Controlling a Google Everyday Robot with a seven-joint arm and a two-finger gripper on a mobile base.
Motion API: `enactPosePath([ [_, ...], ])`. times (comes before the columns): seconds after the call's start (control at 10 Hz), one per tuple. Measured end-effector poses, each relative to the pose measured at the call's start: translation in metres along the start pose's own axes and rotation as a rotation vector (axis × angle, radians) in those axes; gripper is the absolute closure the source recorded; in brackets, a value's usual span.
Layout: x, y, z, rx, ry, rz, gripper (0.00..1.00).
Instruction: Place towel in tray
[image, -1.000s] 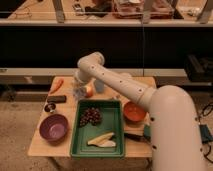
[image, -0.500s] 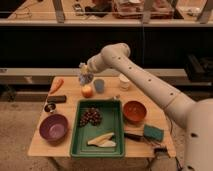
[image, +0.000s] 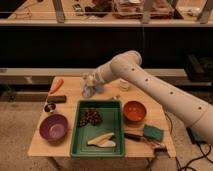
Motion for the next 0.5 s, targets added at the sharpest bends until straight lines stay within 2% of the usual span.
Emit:
enactPosePath([
  [0.2, -0.05, -0.012, 0.01, 0.0, -0.05, -0.01, 1.0],
  [0.3, -0.087, -0.011, 0.023, -0.008, -0.088, 0.002, 1.0],
  [0.5, -0.129, 0.001, 0.04, -0.033, -0.136, 0.03, 1.0],
])
